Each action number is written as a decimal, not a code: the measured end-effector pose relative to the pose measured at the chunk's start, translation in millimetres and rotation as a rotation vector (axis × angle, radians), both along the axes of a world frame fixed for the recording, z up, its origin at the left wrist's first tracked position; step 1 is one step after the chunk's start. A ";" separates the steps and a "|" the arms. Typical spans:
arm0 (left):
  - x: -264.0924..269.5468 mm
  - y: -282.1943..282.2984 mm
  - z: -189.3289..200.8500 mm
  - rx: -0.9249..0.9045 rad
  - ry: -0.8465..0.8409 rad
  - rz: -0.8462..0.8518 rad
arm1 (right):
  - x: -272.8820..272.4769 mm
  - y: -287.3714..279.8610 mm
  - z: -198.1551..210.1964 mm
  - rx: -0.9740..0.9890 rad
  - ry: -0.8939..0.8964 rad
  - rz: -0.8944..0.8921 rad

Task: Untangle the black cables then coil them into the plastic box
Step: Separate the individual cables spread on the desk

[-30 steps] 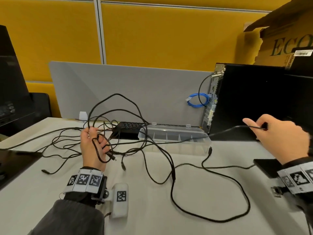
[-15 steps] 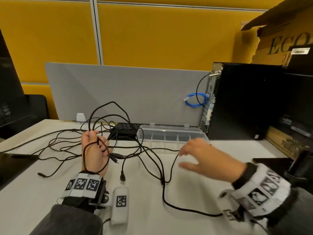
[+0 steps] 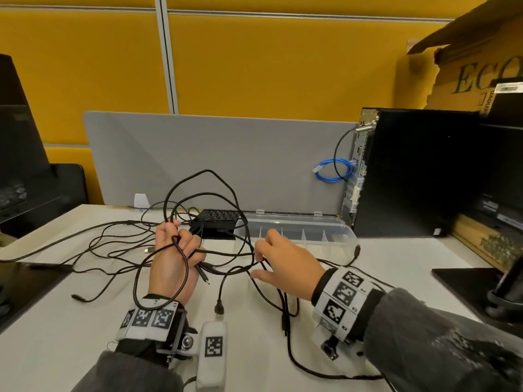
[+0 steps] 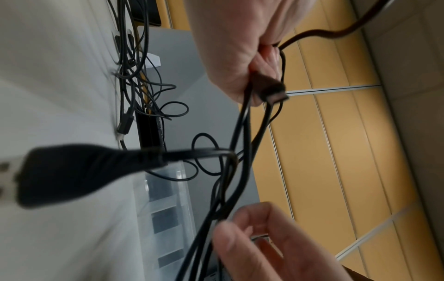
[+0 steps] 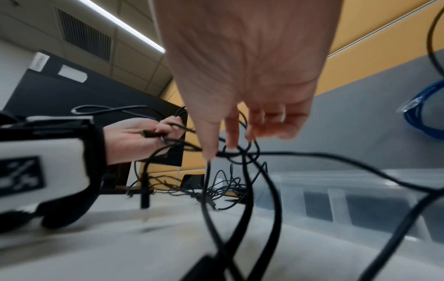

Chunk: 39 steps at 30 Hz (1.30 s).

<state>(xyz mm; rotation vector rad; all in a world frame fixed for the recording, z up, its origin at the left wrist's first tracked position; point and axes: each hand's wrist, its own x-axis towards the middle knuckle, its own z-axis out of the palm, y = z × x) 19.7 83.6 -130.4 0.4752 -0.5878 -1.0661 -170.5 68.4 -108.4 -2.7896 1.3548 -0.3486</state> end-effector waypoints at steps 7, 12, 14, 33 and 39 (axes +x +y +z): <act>-2.4 4.1 2.7 -0.031 0.053 -0.044 | 5.3 7.5 -13.2 0.143 0.184 -0.070; 2.6 0.3 -0.1 0.028 0.062 0.022 | -31.7 -1.7 7.0 0.498 -0.391 -0.066; 5.5 -2.2 -3.6 0.051 0.077 0.034 | -51.1 -3.1 13.7 0.373 -0.527 -0.122; -6.8 10.5 6.1 -0.057 0.068 -0.168 | -76.3 4.6 5.5 0.055 -0.121 -0.123; -6.5 1.4 1.4 -0.035 0.166 -0.349 | -50.8 3.7 -3.0 0.293 -0.390 0.047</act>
